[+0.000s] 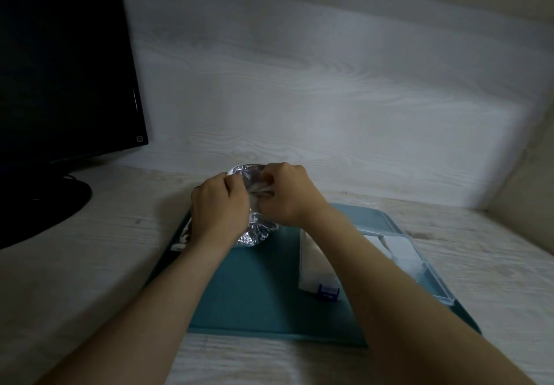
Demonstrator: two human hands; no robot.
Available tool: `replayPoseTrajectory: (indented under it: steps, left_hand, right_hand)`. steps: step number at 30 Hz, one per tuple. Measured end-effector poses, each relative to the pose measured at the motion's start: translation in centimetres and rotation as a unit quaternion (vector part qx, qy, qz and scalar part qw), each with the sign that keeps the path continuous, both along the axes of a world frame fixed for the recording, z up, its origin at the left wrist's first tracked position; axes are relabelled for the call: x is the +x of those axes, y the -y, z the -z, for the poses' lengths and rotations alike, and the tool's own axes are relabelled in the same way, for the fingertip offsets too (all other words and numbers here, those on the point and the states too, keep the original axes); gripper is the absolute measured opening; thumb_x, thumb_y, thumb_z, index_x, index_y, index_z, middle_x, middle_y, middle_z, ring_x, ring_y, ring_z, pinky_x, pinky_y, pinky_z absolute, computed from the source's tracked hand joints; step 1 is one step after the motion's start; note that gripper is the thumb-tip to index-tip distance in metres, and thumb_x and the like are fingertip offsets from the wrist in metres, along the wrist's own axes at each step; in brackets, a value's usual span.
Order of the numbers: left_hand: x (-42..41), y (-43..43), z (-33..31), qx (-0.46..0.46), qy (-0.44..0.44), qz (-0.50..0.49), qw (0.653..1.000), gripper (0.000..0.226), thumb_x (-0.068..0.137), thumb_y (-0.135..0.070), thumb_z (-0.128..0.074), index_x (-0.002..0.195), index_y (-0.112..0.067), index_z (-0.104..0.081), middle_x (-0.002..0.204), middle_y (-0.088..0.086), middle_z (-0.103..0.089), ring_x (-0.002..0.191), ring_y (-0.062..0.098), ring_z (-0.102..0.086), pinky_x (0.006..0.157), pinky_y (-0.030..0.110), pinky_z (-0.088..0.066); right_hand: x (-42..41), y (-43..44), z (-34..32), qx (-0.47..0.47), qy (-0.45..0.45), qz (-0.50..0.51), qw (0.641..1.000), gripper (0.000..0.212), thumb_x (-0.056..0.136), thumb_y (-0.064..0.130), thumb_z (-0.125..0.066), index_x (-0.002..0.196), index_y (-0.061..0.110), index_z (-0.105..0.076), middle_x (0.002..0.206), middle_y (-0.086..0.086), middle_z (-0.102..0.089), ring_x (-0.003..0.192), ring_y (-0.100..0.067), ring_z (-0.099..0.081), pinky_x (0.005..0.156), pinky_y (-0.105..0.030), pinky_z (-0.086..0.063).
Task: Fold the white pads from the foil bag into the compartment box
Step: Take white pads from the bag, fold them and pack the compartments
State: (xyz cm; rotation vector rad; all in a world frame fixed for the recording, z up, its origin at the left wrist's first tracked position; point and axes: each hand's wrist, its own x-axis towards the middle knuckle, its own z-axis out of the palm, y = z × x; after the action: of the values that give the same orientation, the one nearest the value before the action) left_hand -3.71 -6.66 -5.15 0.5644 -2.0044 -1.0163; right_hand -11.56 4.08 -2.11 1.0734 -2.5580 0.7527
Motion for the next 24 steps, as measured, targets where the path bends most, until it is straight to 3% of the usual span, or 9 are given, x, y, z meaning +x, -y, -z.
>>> replayPoseTrajectory:
  steps: [4, 9, 13, 17, 20, 22, 24]
  left_hand:
    - [0.1, -0.1, -0.2, 0.007, -0.007, 0.005, 1.0, 0.04, 0.1, -0.026, -0.032, 0.063, -0.013, -0.044, 0.091, 0.03, -0.067, 0.081, 0.038, -0.046, 0.083, 0.047, -0.041]
    - [0.1, -0.1, 0.0, 0.027, -0.01, 0.013, 0.999, 0.044, 0.103, -0.02, -0.038, 0.06, -0.016, -0.043, 0.082, 0.025, -0.067, 0.08, 0.041, -0.052, 0.08, 0.047, -0.044]
    - [-0.1, -0.1, 0.1, 0.025, -0.024, 0.016, 0.999, 0.044, 0.105, -0.016, -0.04, 0.061, -0.018, -0.039, 0.082, 0.023, -0.064, 0.079, 0.038, -0.047, 0.08, 0.047, -0.043]
    - [-0.6, 0.2, 0.6, 0.007, -0.034, 0.014, 0.999, 0.033, 0.095, -0.03, -0.032, 0.065, -0.019, -0.038, 0.085, 0.023, -0.063, 0.081, 0.038, -0.047, 0.074, 0.044, -0.037]
    - [-0.7, 0.2, 0.9, -0.003, -0.046, 0.018, 0.999, 0.033, 0.089, -0.036, -0.035, 0.094, -0.014, -0.06, 0.107, 0.015, -0.068, 0.097, 0.036, -0.056, 0.082, 0.039, -0.04]
    - [-0.5, -0.2, 1.0, -0.012, -0.077, 0.037, 0.996, 0.039, 0.089, -0.036, -0.042, 0.118, -0.016, -0.06, 0.122, 0.007, -0.065, 0.108, 0.029, -0.06, 0.093, 0.039, -0.046]
    - [-0.1, -0.4, 1.0, -0.045, -0.106, 0.059, 0.992, 0.04, 0.087, -0.033, -0.046, 0.124, -0.018, -0.055, 0.126, 0.002, -0.061, 0.112, 0.024, -0.059, 0.099, 0.042, -0.048]
  right_hand:
    - [-0.1, 0.1, -0.1, -0.013, -0.016, 0.004, 1.0, 0.015, 0.086, 0.021, -0.068, 0.095, 0.016, -0.079, 0.087, -0.011, -0.076, 0.082, -0.036, -0.062, 0.071, -0.027, -0.039]
    - [-0.3, 0.3, 0.0, -0.022, -0.023, 0.038, 0.999, 0.046, 0.07, 0.034, -0.042, 0.094, 0.021, -0.08, 0.088, -0.011, -0.073, 0.074, -0.033, -0.057, 0.067, -0.032, -0.048]
    - [-0.2, -0.4, -0.2, -0.032, -0.07, 0.066, 0.995, 0.036, 0.079, 0.014, -0.056, 0.106, 0.021, -0.078, 0.096, -0.012, -0.075, 0.088, -0.039, -0.065, 0.071, -0.038, -0.057]
    - [0.3, -1.1, -0.2, -0.07, -0.126, 0.062, 0.988, 0.028, 0.076, 0.025, -0.058, 0.097, 0.016, -0.074, 0.087, -0.009, -0.075, 0.082, -0.04, -0.066, 0.073, -0.043, -0.056]
    - [0.5, -1.4, -0.3, -0.102, -0.097, 0.044, 0.989, 0.022, 0.081, 0.018, -0.066, 0.1, 0.011, -0.073, 0.091, -0.01, -0.076, 0.085, -0.034, -0.067, 0.075, -0.035, -0.05]
    - [0.8, -1.6, -0.2, -0.106, -0.068, 0.026, 0.992, 0.023, 0.086, 0.015, -0.066, 0.108, 0.008, -0.069, 0.095, -0.012, -0.074, 0.088, -0.033, -0.064, 0.073, -0.034, -0.043]
    - [1.5, -1.7, -0.1, -0.087, -0.032, -0.004, 0.996, 0.021, 0.092, 0.02, -0.062, 0.111, 0.011, -0.063, 0.088, -0.008, -0.069, 0.089, -0.033, -0.062, 0.068, -0.036, -0.042]
